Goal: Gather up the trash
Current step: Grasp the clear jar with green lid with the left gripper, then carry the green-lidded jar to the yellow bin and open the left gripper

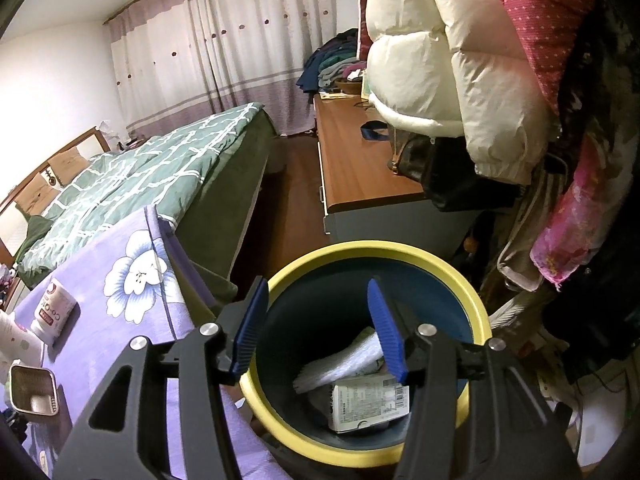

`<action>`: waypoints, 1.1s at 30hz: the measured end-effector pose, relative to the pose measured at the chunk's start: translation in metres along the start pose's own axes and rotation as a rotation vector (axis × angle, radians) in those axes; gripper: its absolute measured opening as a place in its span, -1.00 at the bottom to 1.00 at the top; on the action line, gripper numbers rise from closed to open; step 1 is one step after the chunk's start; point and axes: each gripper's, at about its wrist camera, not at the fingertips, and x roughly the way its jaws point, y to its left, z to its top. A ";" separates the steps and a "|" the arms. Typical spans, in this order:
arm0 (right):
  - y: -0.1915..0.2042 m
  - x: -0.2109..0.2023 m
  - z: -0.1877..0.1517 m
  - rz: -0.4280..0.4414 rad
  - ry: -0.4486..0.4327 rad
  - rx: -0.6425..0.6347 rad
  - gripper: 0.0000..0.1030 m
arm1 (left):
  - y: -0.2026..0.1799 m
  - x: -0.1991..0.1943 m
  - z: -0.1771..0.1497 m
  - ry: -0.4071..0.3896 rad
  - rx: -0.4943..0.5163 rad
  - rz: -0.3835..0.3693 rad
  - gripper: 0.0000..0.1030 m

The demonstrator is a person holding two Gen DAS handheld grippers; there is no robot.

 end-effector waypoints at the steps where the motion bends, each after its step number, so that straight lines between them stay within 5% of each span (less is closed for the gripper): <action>1: 0.000 0.000 0.000 0.002 0.001 -0.001 -0.04 | 0.001 -0.005 -0.002 -0.010 0.004 0.001 0.01; 21: 0.004 -0.009 0.002 0.040 -0.009 0.000 -0.04 | -0.009 -0.120 -0.031 -0.114 0.082 -0.094 0.00; 33: -0.058 -0.035 0.011 0.052 -0.008 -0.015 0.03 | -0.115 -0.137 -0.005 -0.136 0.242 -0.286 0.00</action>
